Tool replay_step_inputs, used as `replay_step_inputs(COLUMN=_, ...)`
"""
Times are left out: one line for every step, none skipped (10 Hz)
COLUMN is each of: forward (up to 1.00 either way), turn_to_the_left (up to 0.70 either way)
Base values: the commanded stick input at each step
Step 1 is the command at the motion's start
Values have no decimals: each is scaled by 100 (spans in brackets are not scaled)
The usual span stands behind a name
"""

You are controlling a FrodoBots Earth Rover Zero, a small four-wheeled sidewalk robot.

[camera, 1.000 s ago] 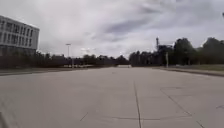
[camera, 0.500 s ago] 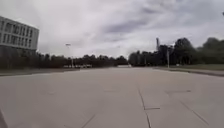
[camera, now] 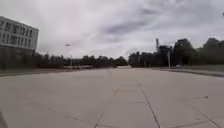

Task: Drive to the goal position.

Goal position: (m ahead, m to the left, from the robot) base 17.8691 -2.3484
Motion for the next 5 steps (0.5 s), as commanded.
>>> replay_step_inputs(forward=100, turn_to_the_left=0)
replay_step_inputs(forward=100, turn_to_the_left=0)
replay_step_inputs(forward=100, turn_to_the_left=0)
replay_step_inputs(forward=100, turn_to_the_left=0)
replay_step_inputs(forward=100, turn_to_the_left=0)
